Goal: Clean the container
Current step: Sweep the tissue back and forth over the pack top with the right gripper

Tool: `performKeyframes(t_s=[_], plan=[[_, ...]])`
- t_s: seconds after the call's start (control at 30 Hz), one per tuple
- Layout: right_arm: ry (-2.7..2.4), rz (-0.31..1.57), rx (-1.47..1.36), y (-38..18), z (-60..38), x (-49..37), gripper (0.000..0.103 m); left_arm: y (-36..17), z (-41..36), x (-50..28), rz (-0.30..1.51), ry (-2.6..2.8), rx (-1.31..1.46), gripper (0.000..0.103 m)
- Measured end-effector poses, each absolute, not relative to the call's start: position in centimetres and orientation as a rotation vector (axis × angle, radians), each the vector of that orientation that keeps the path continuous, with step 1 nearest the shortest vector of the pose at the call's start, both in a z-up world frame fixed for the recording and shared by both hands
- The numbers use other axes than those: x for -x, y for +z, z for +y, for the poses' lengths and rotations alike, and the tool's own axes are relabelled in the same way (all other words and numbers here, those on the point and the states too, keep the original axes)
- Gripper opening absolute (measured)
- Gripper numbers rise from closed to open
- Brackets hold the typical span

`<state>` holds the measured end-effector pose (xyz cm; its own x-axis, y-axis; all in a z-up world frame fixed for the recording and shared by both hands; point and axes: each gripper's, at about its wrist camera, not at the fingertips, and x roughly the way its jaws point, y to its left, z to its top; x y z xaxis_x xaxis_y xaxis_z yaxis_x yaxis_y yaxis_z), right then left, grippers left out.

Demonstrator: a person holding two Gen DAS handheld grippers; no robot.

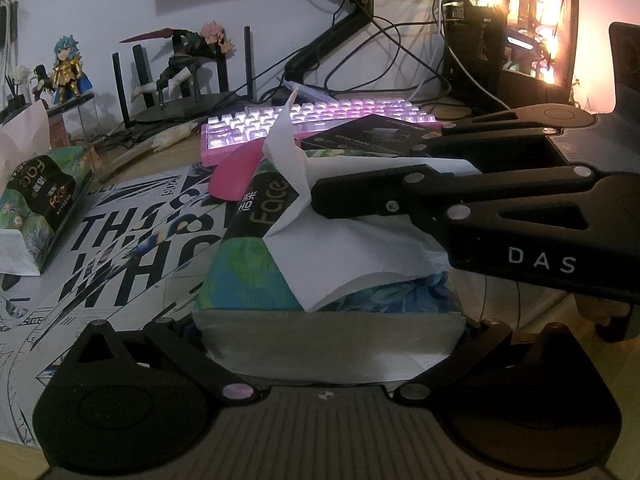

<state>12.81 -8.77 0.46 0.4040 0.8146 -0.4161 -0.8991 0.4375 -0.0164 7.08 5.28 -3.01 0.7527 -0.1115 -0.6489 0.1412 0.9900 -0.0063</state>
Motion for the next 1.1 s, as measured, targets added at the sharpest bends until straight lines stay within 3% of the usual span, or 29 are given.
performKeyframes(t_s=[1.1], plan=[[1.087, 0.377, 0.237, 0.20, -8.42, -12.73, 0.006, -3.02, 5.27, -7.09, 0.705, -0.138, -0.044, 0.103]])
